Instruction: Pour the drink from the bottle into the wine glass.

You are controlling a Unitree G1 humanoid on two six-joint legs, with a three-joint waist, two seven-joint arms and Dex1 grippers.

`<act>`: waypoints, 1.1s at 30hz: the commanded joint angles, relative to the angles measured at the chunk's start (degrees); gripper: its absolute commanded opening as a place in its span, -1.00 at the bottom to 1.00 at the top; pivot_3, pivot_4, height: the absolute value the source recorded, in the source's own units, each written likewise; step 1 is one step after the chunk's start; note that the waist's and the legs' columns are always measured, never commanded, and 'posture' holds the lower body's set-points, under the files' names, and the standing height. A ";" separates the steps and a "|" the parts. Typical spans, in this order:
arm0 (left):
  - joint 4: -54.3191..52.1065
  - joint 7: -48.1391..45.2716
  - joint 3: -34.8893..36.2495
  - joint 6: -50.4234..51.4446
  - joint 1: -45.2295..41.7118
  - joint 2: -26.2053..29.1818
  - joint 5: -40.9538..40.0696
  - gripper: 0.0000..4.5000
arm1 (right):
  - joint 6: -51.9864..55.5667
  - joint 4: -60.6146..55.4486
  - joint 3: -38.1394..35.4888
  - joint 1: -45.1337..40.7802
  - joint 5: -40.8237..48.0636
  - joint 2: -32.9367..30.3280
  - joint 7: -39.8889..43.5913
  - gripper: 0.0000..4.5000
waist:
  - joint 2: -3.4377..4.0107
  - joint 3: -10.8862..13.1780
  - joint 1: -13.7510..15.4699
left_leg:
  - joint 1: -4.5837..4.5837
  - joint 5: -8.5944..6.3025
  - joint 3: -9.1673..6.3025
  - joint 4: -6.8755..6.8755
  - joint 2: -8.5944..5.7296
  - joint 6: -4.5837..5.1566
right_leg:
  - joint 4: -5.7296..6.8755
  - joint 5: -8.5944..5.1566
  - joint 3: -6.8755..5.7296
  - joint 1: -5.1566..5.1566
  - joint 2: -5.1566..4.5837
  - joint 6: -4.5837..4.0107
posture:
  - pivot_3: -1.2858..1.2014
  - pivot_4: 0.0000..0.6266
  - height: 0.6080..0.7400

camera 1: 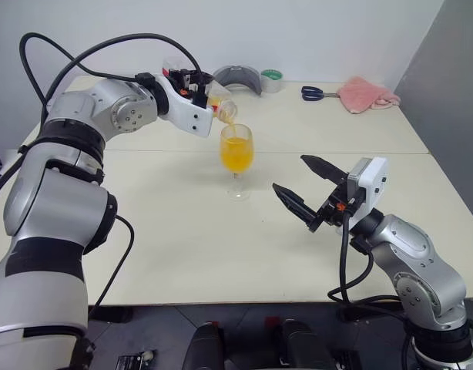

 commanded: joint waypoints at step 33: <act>-0.74 -18.02 16.59 4.28 -0.09 -2.58 -22.41 -0.23 | 0.71 -2.20 -0.80 -1.16 0.44 -0.68 0.07 1.00 | 0.00 0.00 -0.15 | 0.02 0.00 0.00 0.03 0.00 0.00 | 0.06 0.00 0.00 0.01 -0.01 0.00 | 0.03 -0.52 1.00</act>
